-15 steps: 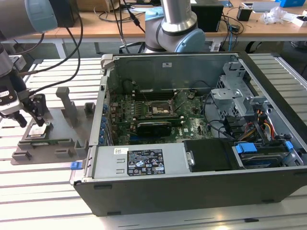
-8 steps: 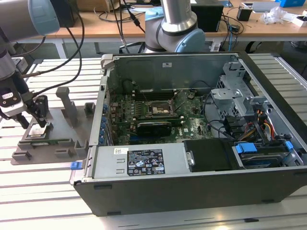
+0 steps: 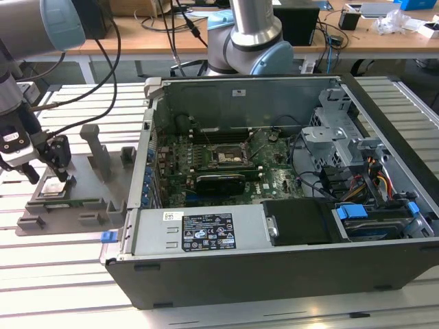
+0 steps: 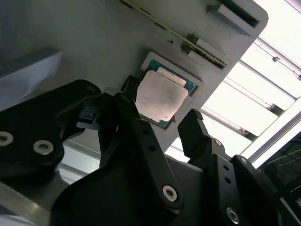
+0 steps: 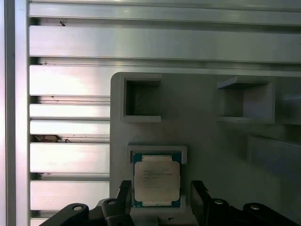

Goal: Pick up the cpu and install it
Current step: 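Pick up the cpu and move it towards the insertion slot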

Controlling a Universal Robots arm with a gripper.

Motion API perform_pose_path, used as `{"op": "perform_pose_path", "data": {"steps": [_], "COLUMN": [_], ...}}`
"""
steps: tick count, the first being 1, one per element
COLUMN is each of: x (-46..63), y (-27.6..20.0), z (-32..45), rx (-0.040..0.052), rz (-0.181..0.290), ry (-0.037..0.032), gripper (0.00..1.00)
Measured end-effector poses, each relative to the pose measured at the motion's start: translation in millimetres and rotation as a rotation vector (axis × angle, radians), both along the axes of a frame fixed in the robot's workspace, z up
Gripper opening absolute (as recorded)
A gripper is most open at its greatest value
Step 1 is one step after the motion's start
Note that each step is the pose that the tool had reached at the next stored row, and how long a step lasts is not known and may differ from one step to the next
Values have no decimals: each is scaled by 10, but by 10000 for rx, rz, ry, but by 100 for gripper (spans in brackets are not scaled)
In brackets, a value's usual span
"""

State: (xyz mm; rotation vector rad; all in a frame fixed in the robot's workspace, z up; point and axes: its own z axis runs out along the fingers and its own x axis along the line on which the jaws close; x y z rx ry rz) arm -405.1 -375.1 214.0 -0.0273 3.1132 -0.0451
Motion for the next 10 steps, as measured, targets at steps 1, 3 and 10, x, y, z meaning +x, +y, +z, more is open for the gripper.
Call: {"op": "perform_pose_path", "data": {"steps": [1,3,10], "x": [1,1,2], "y": [-14,-43,-45], "z": [-5,-27,-169], "rx": [14,117,208], "rz": [5,5,29], "ry": [-3,-4,0], "gripper": [62,62,62]}}
